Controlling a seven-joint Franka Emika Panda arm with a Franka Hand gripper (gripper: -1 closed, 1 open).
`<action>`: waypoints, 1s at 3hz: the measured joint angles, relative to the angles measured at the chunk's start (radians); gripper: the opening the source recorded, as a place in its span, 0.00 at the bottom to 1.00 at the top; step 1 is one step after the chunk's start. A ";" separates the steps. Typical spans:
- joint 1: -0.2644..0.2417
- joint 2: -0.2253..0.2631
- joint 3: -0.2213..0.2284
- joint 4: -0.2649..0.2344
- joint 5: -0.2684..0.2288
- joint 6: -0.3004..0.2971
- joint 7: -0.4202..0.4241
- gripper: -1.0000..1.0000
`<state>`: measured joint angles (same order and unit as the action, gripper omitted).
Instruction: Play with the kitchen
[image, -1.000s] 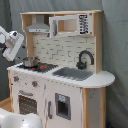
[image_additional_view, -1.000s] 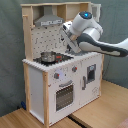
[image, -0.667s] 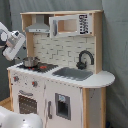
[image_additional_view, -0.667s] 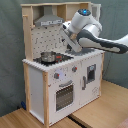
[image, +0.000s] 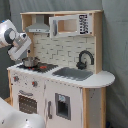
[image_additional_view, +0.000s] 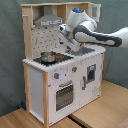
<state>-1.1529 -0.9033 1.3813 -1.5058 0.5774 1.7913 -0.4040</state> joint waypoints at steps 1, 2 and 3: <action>-0.059 0.038 0.049 0.048 0.000 -0.015 -0.023 1.00; -0.129 0.070 0.110 0.112 0.000 -0.035 -0.050 1.00; -0.186 0.088 0.164 0.167 0.000 -0.053 -0.072 1.00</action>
<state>-1.3388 -0.8151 1.5449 -1.3387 0.5774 1.7382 -0.4763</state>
